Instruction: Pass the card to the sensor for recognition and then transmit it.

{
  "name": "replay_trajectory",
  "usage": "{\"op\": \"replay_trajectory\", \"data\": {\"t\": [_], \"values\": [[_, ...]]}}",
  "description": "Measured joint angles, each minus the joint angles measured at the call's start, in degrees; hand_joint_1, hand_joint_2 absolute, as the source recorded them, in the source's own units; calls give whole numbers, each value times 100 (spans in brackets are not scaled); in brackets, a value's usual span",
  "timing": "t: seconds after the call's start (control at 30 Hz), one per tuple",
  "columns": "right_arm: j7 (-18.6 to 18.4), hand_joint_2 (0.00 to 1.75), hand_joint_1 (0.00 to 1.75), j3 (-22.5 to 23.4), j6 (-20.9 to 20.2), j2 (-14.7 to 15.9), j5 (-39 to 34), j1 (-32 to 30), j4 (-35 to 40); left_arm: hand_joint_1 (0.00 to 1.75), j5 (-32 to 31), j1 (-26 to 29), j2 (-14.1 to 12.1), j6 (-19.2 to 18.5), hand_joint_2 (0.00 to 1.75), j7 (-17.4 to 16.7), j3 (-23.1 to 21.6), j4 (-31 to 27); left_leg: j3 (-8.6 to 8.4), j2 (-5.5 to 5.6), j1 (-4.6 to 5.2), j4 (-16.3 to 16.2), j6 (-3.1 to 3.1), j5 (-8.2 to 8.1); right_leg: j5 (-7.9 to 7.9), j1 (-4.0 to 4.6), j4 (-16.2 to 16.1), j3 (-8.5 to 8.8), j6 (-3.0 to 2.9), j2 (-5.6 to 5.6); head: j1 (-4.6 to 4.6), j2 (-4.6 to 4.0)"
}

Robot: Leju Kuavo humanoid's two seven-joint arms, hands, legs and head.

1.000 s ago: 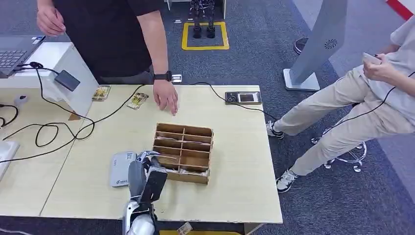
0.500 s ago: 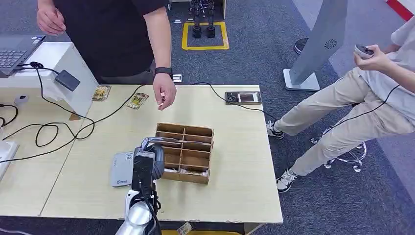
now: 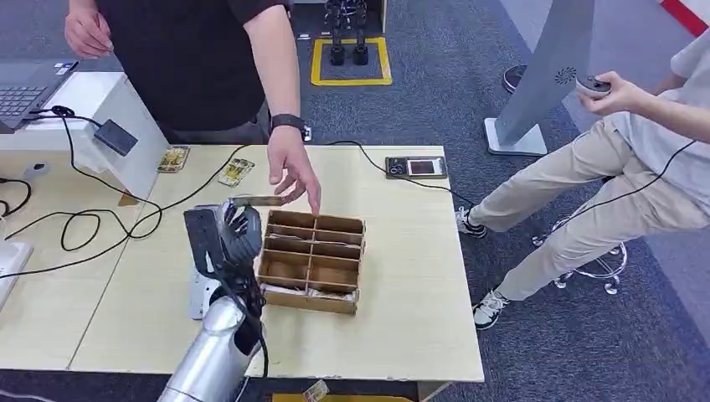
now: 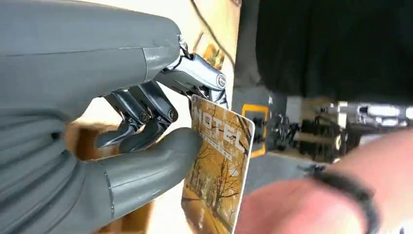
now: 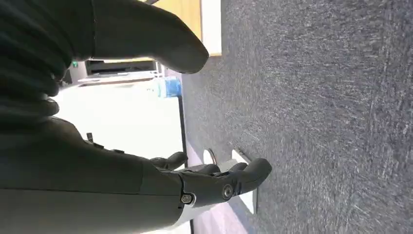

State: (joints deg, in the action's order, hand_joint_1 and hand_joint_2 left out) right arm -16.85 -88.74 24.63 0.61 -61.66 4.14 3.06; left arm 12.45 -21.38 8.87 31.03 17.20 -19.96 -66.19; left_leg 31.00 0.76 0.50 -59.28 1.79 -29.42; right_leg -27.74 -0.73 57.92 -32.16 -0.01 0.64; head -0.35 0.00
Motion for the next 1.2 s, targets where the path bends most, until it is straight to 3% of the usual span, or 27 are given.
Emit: {"op": "replay_trajectory", "data": {"t": [0.2,0.33,0.37,0.4,0.67,1.2], "values": [[-26,175,0,-35,-2,7,90,37,26,175,197,-693,-59,149,175,7,223,613,0,0,0,-1,0,4,3,0,2,0,3,1,-2,0],[-44,175,0,-39,-2,13,131,56,37,175,180,-996,-70,453,175,77,315,967,2,1,0,-1,0,3,2,0,2,-1,3,1,0,0],[-50,175,0,-39,-2,15,158,63,46,152,182,-1100,-72,508,175,94,357,1083,3,1,0,-1,0,3,2,0,1,-1,3,1,-2,0],[-52,175,0,-39,-2,20,166,70,50,0,191,-1200,-74,553,175,116,403,1210,3,1,0,-1,0,3,2,0,1,-1,3,1,0,0],[-79,175,0,-39,29,26,247,91,68,0,232,-1742,-61,720,175,210,619,1758,2,0,0,-2,0,3,3,0,2,-1,3,2,-2,0],[-74,175,0,-39,72,26,238,100,96,0,449,-1784,-44,733,175,278,743,1789,2,0,0,-2,0,3,3,0,2,-1,3,2,-2,0]]}}
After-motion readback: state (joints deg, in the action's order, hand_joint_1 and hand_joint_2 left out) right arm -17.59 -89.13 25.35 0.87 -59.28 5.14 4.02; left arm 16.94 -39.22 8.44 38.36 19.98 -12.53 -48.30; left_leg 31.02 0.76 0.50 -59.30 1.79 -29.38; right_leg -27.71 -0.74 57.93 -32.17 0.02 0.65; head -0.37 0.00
